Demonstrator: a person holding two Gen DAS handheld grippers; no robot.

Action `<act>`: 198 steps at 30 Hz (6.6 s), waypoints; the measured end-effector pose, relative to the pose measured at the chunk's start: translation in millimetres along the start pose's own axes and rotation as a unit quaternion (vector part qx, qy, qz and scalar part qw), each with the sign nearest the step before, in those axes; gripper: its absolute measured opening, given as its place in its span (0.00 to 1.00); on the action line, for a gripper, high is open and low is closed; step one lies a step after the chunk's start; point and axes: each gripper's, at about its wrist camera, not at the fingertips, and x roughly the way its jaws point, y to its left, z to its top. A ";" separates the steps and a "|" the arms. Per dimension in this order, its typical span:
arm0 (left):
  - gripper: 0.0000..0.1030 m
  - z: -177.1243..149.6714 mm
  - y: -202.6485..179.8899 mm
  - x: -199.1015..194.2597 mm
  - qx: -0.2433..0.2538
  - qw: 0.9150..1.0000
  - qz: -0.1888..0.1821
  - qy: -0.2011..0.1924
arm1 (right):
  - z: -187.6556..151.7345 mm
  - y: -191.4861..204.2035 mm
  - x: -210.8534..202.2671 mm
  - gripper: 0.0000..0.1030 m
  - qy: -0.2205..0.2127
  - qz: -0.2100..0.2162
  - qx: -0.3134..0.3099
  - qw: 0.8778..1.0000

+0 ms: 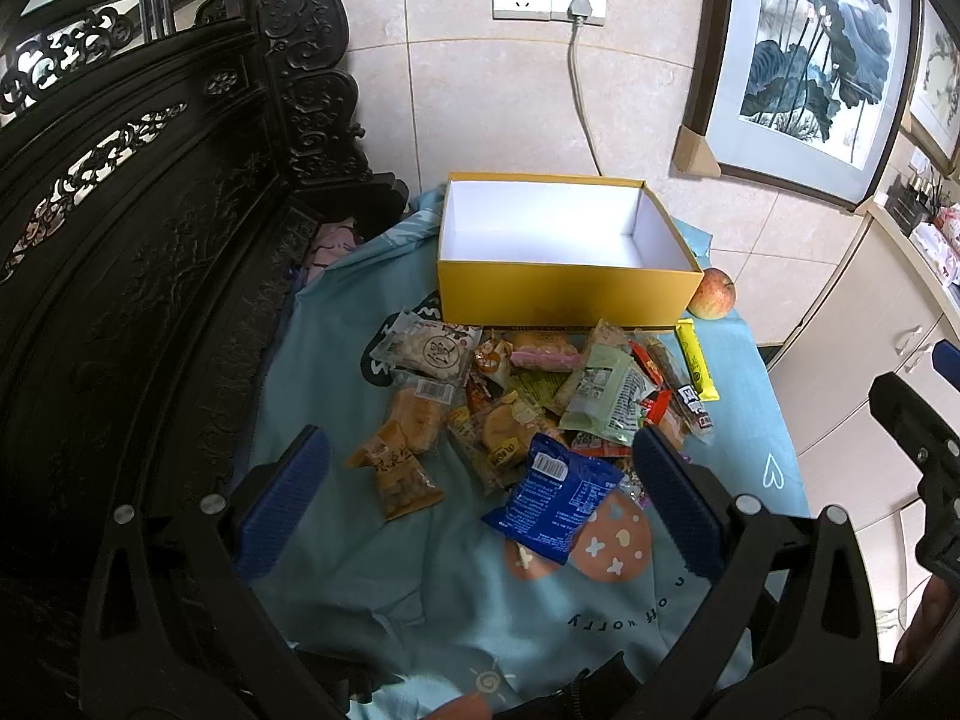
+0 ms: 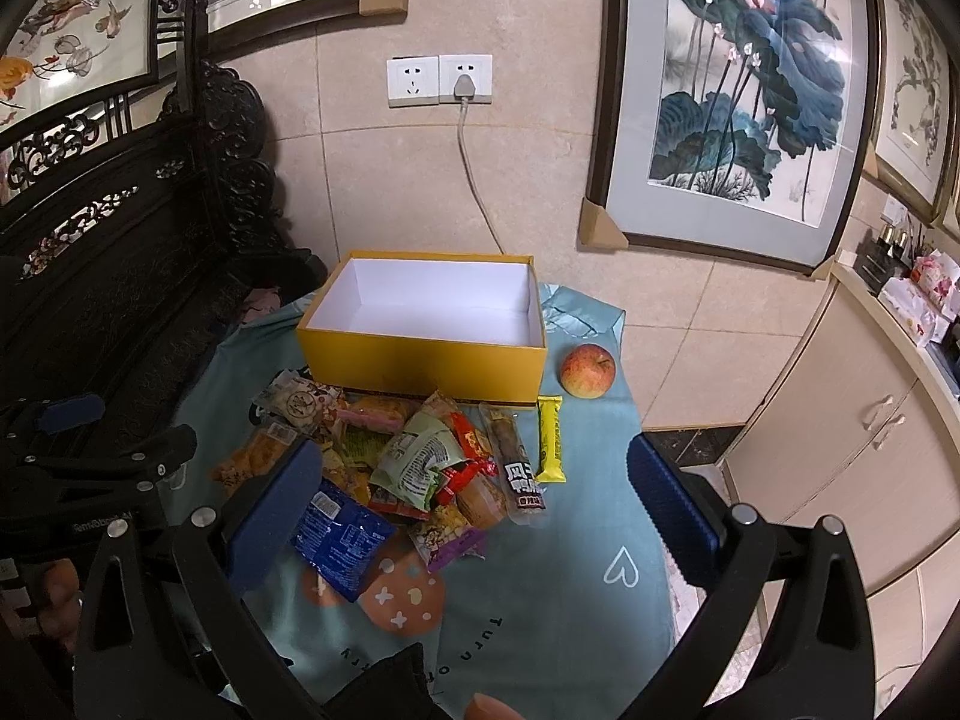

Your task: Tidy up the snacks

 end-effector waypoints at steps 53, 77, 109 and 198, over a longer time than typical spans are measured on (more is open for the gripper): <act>0.98 -40.8 13.9 102.9 0.012 0.998 -0.025 0.064 | -47.9 -39.2 109.0 0.99 0.120 -0.020 0.029 0.992; 0.50 -113.8 -40.1 197.8 0.094 0.993 -0.056 0.037 | -74.9 -64.4 247.6 0.80 0.217 0.045 0.009 0.975; 0.51 -47.1 19.3 111.8 -0.013 0.995 -0.089 -0.036 | -23.3 -88.5 173.7 0.20 0.174 0.190 0.068 0.964; 0.54 -43.7 -1.1 196.9 0.034 0.995 -0.095 0.011 | -66.2 -103.4 275.0 0.21 0.249 0.080 0.057 0.963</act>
